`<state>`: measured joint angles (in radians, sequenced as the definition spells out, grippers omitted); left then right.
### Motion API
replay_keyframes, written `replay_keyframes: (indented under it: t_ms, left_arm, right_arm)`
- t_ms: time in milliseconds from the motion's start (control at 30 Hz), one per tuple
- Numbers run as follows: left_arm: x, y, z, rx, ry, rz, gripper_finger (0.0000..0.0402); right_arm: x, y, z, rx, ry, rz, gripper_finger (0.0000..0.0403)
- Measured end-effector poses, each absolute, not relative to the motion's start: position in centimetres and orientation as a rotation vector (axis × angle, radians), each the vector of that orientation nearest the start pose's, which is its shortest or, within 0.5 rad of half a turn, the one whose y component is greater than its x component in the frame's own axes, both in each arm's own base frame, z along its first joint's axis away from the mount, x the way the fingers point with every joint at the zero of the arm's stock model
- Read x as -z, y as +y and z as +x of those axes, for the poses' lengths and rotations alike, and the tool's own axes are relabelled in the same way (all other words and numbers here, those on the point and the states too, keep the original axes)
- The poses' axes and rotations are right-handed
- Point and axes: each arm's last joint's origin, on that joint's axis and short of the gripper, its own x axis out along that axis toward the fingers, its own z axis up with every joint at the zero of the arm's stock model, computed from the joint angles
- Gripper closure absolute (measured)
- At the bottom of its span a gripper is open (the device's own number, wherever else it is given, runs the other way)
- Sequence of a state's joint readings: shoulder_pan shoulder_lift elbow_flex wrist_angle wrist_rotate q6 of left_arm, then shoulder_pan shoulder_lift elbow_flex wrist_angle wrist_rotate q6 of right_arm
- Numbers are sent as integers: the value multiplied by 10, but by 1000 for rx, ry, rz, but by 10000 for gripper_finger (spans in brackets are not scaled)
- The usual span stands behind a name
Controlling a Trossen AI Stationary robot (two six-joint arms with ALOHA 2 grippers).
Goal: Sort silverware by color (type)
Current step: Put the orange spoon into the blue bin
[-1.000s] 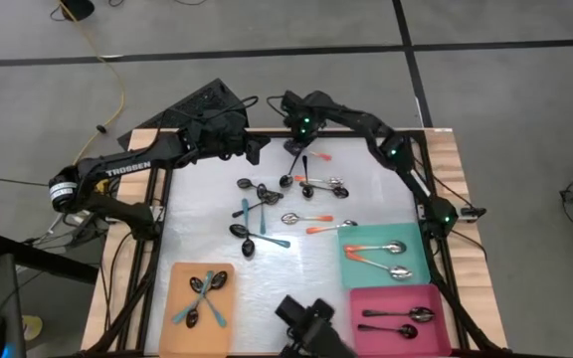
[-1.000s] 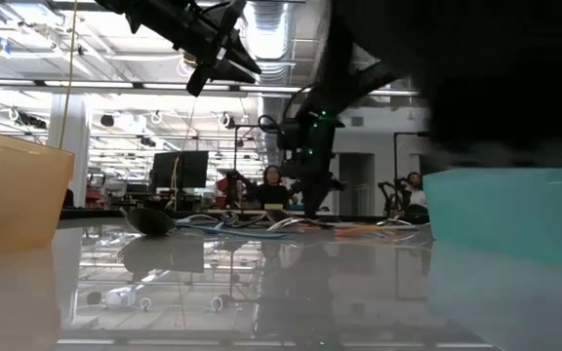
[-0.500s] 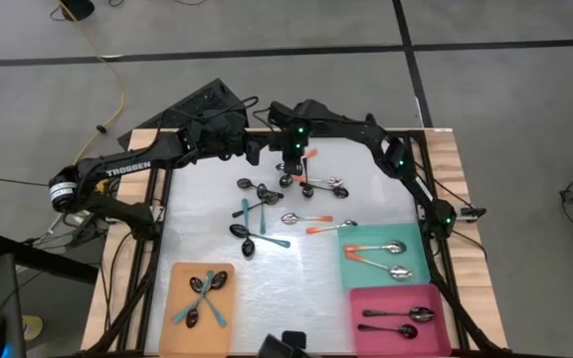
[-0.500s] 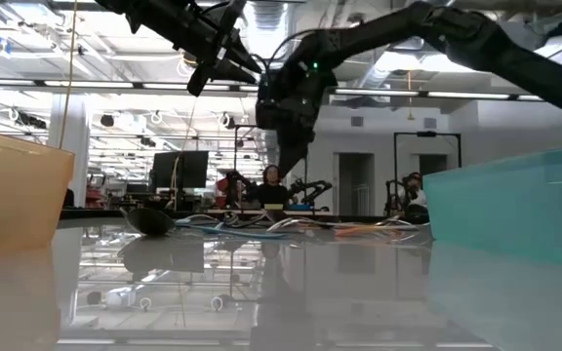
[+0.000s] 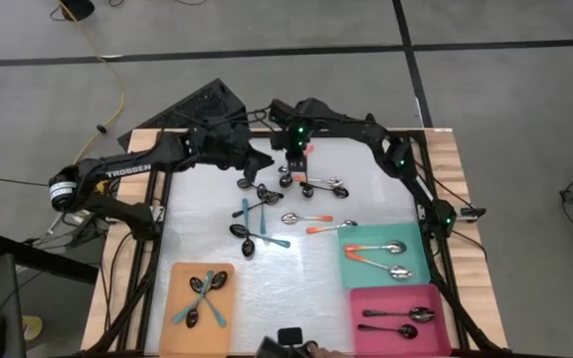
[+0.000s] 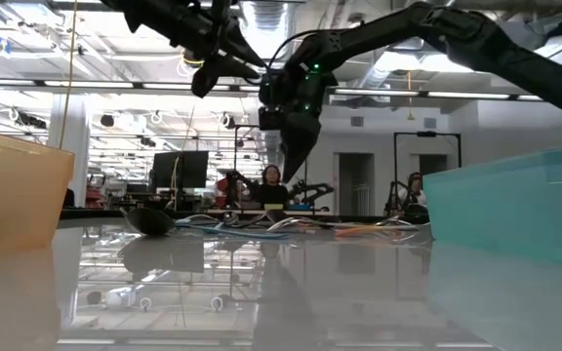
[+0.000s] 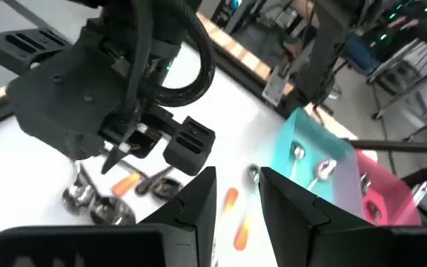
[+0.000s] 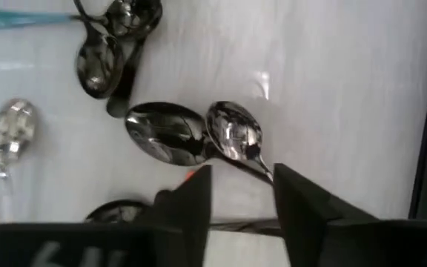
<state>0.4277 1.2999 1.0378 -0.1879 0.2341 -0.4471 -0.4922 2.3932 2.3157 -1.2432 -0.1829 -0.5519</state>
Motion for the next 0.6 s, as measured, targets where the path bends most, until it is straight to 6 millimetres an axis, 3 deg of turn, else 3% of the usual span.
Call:
replay_keyframes:
  t_ms: [133, 233, 367, 600]
  left_arm:
    - [-309, 110, 266, -282, 398, -566, 313]
    - [-309, 109, 266, -277, 399, -566, 313]
    - [-314, 108, 263, -269, 377, -559, 313]
    - [-340, 96, 248, -267, 258, -507, 313]
  right_arm:
    - [-229, -218, 438, -63, 1271, -101, 189]
    - [-230, -213, 443, -43, 1258, -120, 163]
    - [-228, -205, 446, -22, 1280, -123, 159]
    - [-201, -198, 452, 94, 1327, -164, 159]
